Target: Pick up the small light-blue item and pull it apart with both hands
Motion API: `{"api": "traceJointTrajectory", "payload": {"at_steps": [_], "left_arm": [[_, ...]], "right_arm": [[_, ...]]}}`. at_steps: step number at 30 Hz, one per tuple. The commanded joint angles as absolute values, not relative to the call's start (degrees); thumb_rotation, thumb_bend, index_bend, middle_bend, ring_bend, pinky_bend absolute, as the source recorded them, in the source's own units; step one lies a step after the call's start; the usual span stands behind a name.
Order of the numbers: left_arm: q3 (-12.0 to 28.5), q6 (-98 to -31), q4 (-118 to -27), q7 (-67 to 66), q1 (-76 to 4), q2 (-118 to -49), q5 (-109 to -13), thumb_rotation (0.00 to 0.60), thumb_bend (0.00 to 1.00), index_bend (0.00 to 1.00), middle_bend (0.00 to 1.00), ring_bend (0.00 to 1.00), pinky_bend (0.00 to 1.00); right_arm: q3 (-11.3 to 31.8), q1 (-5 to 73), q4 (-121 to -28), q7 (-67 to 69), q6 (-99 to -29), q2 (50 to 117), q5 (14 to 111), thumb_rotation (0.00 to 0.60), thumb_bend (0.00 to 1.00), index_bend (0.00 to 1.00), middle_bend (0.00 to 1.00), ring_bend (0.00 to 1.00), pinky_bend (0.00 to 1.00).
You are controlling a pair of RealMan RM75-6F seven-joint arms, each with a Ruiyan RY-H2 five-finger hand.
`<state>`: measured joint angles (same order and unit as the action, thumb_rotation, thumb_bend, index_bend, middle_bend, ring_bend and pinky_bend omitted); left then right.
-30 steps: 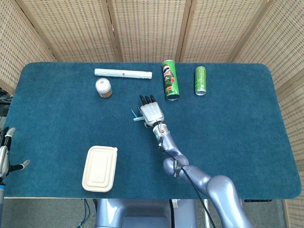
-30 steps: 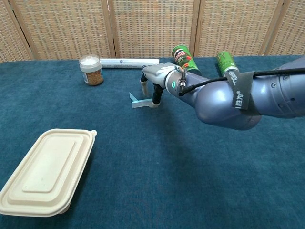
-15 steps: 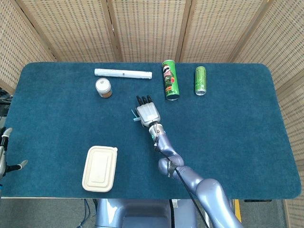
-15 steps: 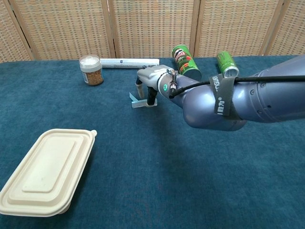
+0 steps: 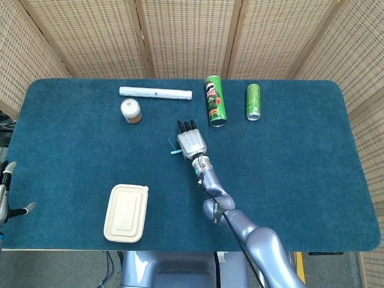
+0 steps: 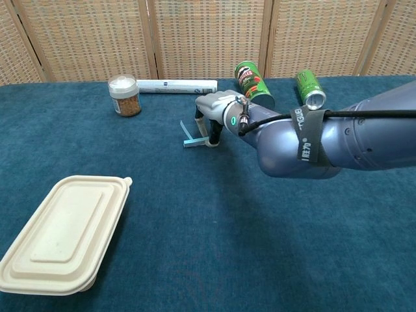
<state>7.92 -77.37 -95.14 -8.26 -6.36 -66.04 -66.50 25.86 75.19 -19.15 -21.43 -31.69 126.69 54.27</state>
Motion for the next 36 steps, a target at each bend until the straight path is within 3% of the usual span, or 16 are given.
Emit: {"api": "traceJointTrajectory", "payload": {"at_steps": [1,6,12,14,15,16,19,23,28,36], "left_arm": [[7.91,-77.14,-95.01,-8.27,-6.54,-66.1,-66.43,0.6,0.08,0.0,0.0,0.0,0.0],[7.69,-76.86,-94.94,-8.54,-7.3,-66.32,-67.92,0.6,0.08,0.0,0.0,0.0,0.0],[8.45,-78.28,-93.43,-11.04,-10.95,-67.3,-75.52,0.6,0.09,0.0,0.01,0.01,0.01],[9.69,-78.72,-91.62,-11.56,-13.69,-68.3,-79.55,0.6,0.09,0.0,0.13,0.14,0.1],[10.08,-78.58,-90.44,-11.35,-14.77,-68.89,-80.75,0.6,0.09,0.01,0.25,0.27,0.2],[10.56,-78.33,-89.15,-11.31,-16.2,-69.5,-82.32,0.6,0.08,0.04,0.36,0.39,0.31],[12.23,-76.03,-83.52,-11.79,-22.32,-72.28,-87.23,0.6,0.08,0.14,0.57,0.59,0.46],[13.19,-70.7,-78.06,-11.34,-29.51,-76.07,-89.75,0.6,0.08,0.2,0.69,0.68,0.56],[13.9,-65.6,-76.76,-13.49,-34.54,-79.46,-88.67,0.6,0.0,0.24,0.82,0.78,0.76],[16.05,-58.26,-75.58,-17.79,-42.16,-85.75,-83.68,0.6,0.01,0.31,0.9,0.85,0.84]], "right_arm": [[25.87,74.93,-19.13,-18.5,-32.74,126.59,55.4,0.6,0.45,0.61,0.0,0.0,0.0],[25.19,73.95,-21.76,-13.46,-36.37,124.74,58.28,0.6,0.48,0.63,0.0,0.0,0.0],[22.03,69.65,-31.25,-9.38,-43.21,118.75,63.93,0.6,0.52,0.64,0.01,0.0,0.0],[20.89,68.21,-34.59,-9.95,-45.1,116.68,65.38,0.6,0.52,0.64,0.02,0.0,0.0],[20.49,67.5,-36.42,-10.44,-45.71,115.65,65.76,0.6,0.52,0.64,0.02,0.0,0.0],[20.14,66.85,-38.2,-11.17,-46.32,114.64,66.05,0.6,0.52,0.64,0.02,0.0,0.0],[19.78,64.96,-44.3,-14.23,-48.08,111.42,65.96,0.6,0.52,0.64,0.02,0.0,0.0],[19.63,63.05,-53.07,-19.42,-49.78,107.31,64.91,0.6,0.52,0.64,0.02,0.0,0.0],[20.09,62.04,-59.43,-24.82,-50.73,105.03,62.09,0.6,0.52,0.64,0.02,0.0,0.0],[20.25,61.94,-66.09,-33.2,-52.21,103.96,57.0,0.6,0.52,0.64,0.02,0.0,0.0]]}}
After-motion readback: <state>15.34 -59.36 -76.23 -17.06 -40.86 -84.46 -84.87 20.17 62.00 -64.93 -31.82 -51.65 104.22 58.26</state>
